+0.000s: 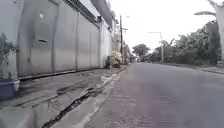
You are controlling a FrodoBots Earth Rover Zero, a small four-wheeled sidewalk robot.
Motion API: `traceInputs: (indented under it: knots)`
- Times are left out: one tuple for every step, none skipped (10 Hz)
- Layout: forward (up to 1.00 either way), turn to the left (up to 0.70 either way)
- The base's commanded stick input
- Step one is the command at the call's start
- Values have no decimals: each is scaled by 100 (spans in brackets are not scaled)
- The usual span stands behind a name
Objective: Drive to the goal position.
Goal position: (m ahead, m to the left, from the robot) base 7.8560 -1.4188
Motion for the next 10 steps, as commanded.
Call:
traceInputs:
  knots:
    - [100, -27]
    - [100, -27]
    - [100, -27]
    - [100, -27]
    - [100, -27]
    - [100, -27]
    - [100, -27]
    - [100, -27]
    - [100, -9]
    - [100, 13]
